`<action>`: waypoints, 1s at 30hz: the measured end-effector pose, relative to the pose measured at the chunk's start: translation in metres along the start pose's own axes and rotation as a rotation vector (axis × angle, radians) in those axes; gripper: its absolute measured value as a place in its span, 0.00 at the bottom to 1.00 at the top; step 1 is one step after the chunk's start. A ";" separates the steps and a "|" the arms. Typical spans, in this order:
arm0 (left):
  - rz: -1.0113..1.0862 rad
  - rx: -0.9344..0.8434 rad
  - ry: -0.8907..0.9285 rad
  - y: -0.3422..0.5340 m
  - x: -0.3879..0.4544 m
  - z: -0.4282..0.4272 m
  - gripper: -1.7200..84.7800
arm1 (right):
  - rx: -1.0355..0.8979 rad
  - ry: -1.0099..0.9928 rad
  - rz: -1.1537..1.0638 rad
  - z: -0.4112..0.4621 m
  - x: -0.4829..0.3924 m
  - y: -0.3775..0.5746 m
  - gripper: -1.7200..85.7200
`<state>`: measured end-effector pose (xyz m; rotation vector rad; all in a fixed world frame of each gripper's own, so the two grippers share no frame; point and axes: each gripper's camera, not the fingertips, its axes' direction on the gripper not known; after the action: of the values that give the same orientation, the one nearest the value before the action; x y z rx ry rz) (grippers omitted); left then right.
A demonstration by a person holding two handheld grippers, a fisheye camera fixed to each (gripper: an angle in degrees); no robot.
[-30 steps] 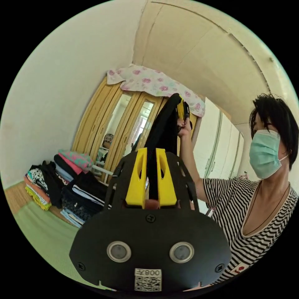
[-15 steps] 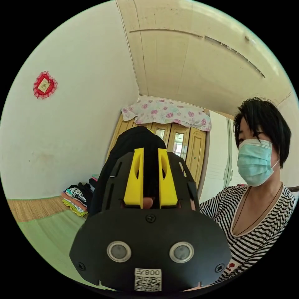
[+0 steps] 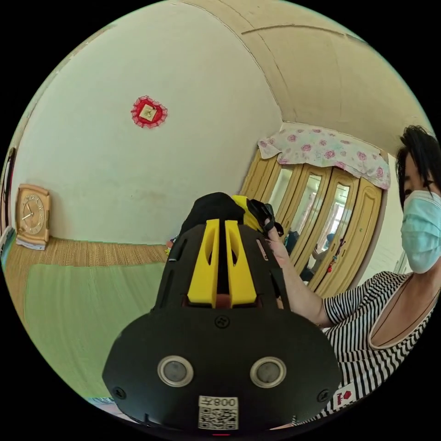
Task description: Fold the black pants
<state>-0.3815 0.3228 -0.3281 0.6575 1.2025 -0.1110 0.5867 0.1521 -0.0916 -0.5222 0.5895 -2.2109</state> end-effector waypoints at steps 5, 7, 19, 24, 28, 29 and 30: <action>-0.139 -0.012 0.026 0.012 -0.015 -0.015 0.04 | 0.089 0.147 0.068 -0.017 0.037 0.021 0.04; -0.149 -0.033 0.023 0.015 -0.015 -0.016 0.04 | 0.036 0.201 0.081 -0.010 0.048 0.028 0.07; -0.076 -0.066 0.142 -0.001 0.003 -0.047 0.04 | -0.147 0.396 0.327 -0.020 0.140 0.070 0.15; 0.003 -0.090 0.233 -0.012 0.020 -0.063 0.04 | -0.105 0.313 0.411 -0.026 0.187 0.062 0.16; 0.081 -0.155 0.267 -0.020 0.038 -0.077 0.04 | 0.010 0.173 0.468 -0.040 0.215 0.053 0.17; 0.097 -0.170 0.276 -0.021 0.042 -0.080 0.04 | 0.008 0.143 0.479 -0.041 0.224 0.049 0.17; 0.104 -0.175 0.279 -0.022 0.044 -0.082 0.04 | -0.012 0.123 0.498 -0.038 0.234 0.046 0.18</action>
<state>-0.4420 0.3596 -0.3925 0.5923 1.4241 0.1768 0.4489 -0.0450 -0.1066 -0.2132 0.7106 -1.7722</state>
